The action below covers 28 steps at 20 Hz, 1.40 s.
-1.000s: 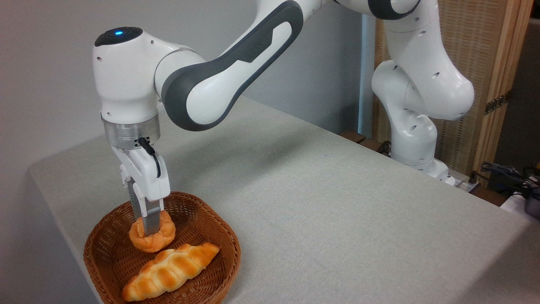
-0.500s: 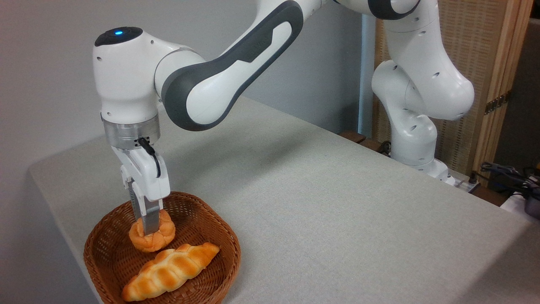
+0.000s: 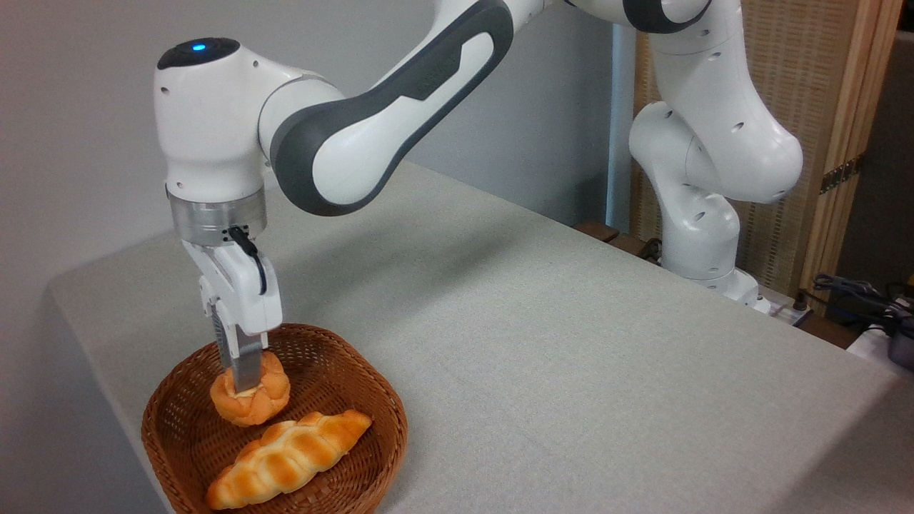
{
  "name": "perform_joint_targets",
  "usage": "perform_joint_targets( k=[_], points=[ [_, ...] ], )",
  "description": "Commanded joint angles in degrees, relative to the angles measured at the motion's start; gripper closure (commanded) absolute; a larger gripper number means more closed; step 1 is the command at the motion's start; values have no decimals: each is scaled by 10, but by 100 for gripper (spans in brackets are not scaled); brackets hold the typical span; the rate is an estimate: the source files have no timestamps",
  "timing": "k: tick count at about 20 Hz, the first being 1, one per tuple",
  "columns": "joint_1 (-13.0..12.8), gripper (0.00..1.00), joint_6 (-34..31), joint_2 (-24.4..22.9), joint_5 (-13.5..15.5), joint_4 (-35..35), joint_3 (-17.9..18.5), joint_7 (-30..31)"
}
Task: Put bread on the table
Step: 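Lift the bun up out of the wicker basket, then move the bun beside the basket and lower it onto the table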
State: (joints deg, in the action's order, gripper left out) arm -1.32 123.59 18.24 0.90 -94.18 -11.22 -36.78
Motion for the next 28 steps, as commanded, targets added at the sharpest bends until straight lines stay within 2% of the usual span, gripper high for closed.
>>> perform_joint_targets(
  k=[1, 4, 7, 8, 10, 12, 14, 17, 19, 21, 25, 27, 28],
  points=[
    [2, 95, -39, 0, -7, 36, 1, 4],
    [2, 94, -64, 0, -7, 64, 6, 5],
    [2, 94, -120, -8, -8, 88, 21, 3],
    [3, 94, -138, -15, -8, 92, 22, 0],
    [3, 94, -164, -43, -29, 88, 34, -4],
    [3, 94, -220, -70, -32, 78, 37, -13],
    [3, 93, -271, -107, -32, 46, 37, -36],
    [-3, 89, -279, -176, -32, -52, 37, -54],
    [-23, 87, -278, -205, -32, -106, 37, -66],
    [-46, 84, -273, -213, -33, -145, 37, -66],
    [-84, 61, -239, -202, -48, -197, 33, -59],
    [-89, 27, -229, -199, -47, -206, 33, -59],
    [-89, 17, -229, -196, -48, -207, 33, -59]
  ],
)
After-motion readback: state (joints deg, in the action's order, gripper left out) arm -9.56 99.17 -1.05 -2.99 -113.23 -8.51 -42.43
